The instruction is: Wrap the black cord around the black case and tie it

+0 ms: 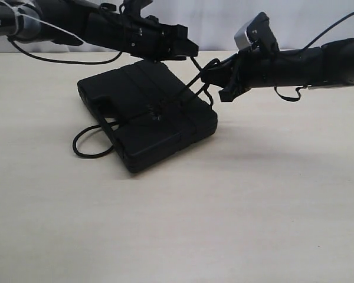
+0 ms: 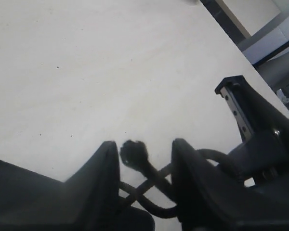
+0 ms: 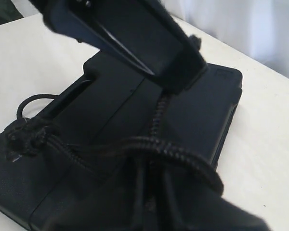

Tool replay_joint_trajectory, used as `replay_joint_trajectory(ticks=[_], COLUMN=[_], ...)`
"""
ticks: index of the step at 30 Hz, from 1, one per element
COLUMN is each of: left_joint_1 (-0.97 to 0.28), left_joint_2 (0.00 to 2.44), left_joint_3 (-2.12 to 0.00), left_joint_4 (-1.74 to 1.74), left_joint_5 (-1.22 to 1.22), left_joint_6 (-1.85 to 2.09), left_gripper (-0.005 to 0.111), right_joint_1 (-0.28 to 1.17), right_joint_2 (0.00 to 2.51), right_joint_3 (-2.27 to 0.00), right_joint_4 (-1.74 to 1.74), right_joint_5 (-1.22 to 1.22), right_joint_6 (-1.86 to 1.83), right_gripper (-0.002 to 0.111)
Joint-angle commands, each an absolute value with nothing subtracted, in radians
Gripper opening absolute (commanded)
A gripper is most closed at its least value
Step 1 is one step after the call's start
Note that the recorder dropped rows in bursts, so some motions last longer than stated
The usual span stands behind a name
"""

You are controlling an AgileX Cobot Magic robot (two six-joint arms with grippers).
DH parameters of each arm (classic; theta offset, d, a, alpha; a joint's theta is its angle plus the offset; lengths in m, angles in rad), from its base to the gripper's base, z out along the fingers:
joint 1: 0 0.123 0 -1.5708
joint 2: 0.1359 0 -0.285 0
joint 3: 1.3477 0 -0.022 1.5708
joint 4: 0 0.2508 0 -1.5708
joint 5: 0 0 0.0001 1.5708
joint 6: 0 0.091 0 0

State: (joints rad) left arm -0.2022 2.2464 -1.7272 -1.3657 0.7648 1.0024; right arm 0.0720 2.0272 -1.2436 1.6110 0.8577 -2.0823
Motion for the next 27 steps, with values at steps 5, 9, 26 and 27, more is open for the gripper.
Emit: replay_joint_trajectory(ticks=[5,9,26,27], left_joint_1=[-0.229,-0.217,-0.205,-0.205], left_joint_2=[2.244,2.242,2.154,2.154], left_joint_3=[-1.739,-1.739,-1.810,-1.818], left_joint_4=[-1.382,-1.382,-1.379,-1.379], left_joint_5=[0.743,0.759,0.943,0.965], left_joint_6=[1.023,1.023,1.053,1.053], left_gripper=[0.000,0.000,0.000,0.000], right_joint_1=[0.072,0.070,0.145,0.162], right_joint_2=[2.027,2.025,1.762,1.780], right_joint_3=[-1.244,-1.244,-1.244,-1.244], right_joint_4=[1.609,1.578,1.136,1.136], right_joint_5=[0.855,0.758,0.718,0.690], right_joint_6=[-2.012,-1.911,-1.644,-1.669], right_gripper=[0.008,0.034,0.071,0.071])
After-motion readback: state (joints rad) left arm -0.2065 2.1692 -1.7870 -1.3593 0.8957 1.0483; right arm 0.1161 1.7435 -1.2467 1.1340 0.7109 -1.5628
